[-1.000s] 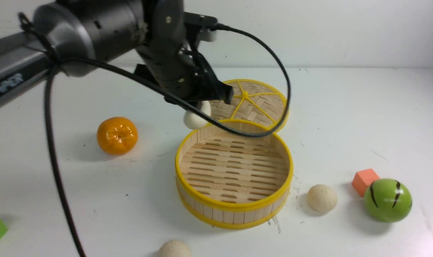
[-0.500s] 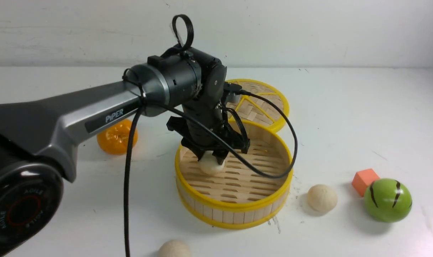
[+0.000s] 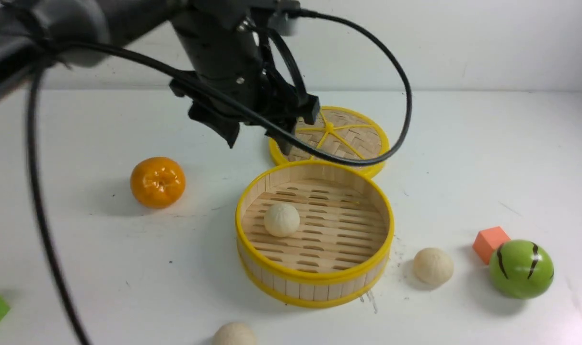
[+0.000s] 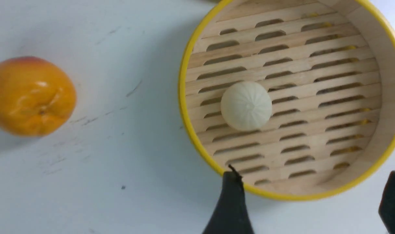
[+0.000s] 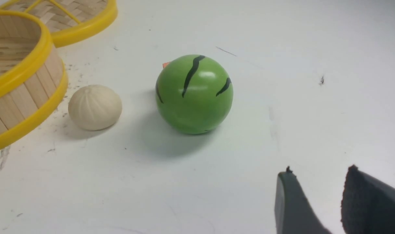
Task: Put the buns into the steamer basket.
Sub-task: Use the left arm to grab a steamed stuffed bun
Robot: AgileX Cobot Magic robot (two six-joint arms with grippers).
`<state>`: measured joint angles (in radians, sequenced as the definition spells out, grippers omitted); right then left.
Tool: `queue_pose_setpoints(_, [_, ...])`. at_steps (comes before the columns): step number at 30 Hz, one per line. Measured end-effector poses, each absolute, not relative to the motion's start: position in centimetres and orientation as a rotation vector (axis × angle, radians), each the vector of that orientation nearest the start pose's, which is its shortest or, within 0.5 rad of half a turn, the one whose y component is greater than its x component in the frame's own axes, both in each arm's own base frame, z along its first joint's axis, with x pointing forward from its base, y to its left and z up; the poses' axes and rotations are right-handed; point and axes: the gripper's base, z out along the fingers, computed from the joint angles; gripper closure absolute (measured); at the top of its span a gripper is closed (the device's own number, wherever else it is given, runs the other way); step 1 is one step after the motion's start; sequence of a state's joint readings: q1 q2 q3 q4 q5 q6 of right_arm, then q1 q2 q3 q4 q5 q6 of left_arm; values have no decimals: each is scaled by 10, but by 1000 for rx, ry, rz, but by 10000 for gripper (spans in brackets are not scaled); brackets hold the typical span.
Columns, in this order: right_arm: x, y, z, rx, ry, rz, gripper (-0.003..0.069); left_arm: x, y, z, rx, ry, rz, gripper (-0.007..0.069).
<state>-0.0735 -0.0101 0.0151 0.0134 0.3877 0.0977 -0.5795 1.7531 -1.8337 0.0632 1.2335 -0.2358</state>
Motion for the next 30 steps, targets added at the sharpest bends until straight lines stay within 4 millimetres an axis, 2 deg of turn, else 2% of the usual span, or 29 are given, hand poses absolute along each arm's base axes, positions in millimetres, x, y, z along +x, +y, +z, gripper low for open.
queue_pose_setpoints(2, [52, -3, 174, 169, 1869, 30, 420, 299, -189, 380, 458, 2623, -185, 78])
queue_pose_setpoints(4, [52, -3, 174, 169, 1869, 30, 420, 278, -176, 372, 446, 2672, -171, 80])
queue_pose_setpoints(5, [52, -3, 174, 169, 1869, 30, 420, 276, -175, 370, 445, 2678, -171, 80])
queue_pose_setpoints(6, [52, -3, 174, 169, 1869, 30, 420, 260, -165, 353, 433, 2745, -161, 82])
queue_pose_setpoints(7, [52, -3, 174, 169, 1869, 30, 420, 255, -163, 346, 429, 2767, -164, 82])
queue_pose_setpoints(11, [52, -3, 174, 169, 1869, 30, 420, 236, -157, 287, 386, 2851, -212, 82])
queue_pose_setpoints(12, [52, -3, 174, 169, 1869, 30, 420, 236, -157, 287, 386, 2851, -212, 82])
queue_pose_setpoints(13, [52, -3, 174, 169, 1869, 30, 420, 232, -158, 264, 366, 2878, -248, 82])
queue_pose_setpoints(17, [52, -3, 174, 169, 1869, 30, 420, 226, -170, 227, 397, 2890, -299, 82])
queue_pose_setpoints(23, [52, -3, 174, 169, 1869, 30, 420, 233, -194, 200, 501, 2822, -286, 89])
queue_pose_setpoints(26, [52, -3, 174, 169, 1869, 30, 420, 241, -196, 184, 515, 2819, -225, 110])
queue_pose_setpoints(30, [52, -3, 174, 169, 1869, 30, 420, 244, -196, 174, 531, 2830, -175, 154])
